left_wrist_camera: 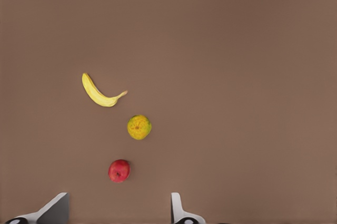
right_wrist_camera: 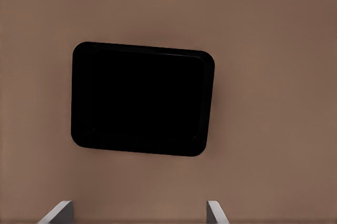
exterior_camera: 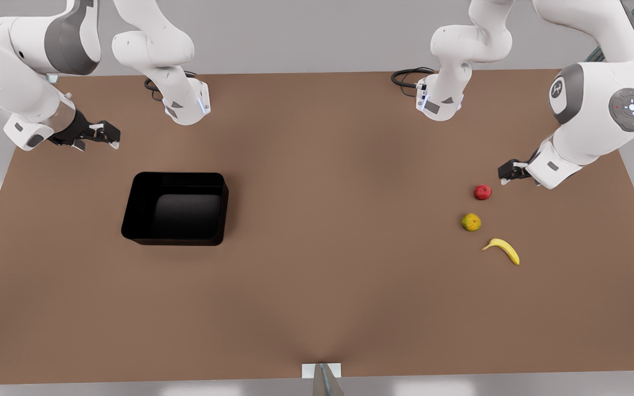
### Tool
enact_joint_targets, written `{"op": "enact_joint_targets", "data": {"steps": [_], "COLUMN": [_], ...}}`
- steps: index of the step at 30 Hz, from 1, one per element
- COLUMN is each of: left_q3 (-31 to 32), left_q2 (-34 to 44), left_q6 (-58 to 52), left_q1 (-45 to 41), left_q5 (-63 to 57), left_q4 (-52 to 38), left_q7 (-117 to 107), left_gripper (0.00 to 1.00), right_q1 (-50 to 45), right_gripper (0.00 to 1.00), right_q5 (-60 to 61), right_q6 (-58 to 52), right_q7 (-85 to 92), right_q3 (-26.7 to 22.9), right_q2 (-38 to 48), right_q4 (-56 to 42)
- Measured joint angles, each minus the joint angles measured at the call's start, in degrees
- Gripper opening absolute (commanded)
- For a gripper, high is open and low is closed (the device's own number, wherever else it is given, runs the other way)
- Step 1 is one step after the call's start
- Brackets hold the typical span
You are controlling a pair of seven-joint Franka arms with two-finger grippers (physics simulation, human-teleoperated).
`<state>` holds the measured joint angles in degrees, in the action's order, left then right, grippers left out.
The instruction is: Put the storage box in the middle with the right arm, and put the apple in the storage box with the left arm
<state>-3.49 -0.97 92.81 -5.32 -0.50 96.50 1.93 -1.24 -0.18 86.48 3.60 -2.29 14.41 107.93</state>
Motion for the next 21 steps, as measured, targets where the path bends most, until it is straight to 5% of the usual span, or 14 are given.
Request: {"op": "enact_joint_targets", "data": {"steps": [4,8,10,14,18,21], "left_q3": [-0.02,0.14,0.02,-2.44,-9.51,-13.85], "left_q2": [-0.85,-4.37,-8.94,-16.37,-11.01,-7.27], "left_q6": [0.36,-3.82,-10.9,-6.63,3.13,7.77], "left_q1": [0.37,-0.01,0.59,0.43,1.03,-0.32], "left_q5": [-0.1,-0.34,0.72,9.45,26.24,38.86], "left_q4": [-0.18,-2.01,-7.82,-7.93,8.94,21.89], "left_q7": [0.17,-2.99,-20.19,-65.52,-67.35,-59.58], "left_gripper": [1.0,1.0,1.0,1.0,1.0,1.0], "right_q1": [0.42,3.98,4.03,5.3,9.21,8.41], "right_gripper": [1.0,1.0,1.0,1.0,1.0,1.0], "right_q5": [0.0,0.0,0.0,-0.62,0.14,4.08], "right_q6": [1.33,8.88,13.51,16.7,19.93,33.93], "right_q7": [0.0,-0.08,0.0,0.15,0.09,-0.07], "right_q3": [-0.07,-0.18,-0.2,-0.25,-0.18,-0.25], "right_q2": [-0.72,-11.13,-13.32,-17.54,-20.43,-16.65], "right_q4": [-0.02,0.0,3.31,4.56,5.49,15.67]}}
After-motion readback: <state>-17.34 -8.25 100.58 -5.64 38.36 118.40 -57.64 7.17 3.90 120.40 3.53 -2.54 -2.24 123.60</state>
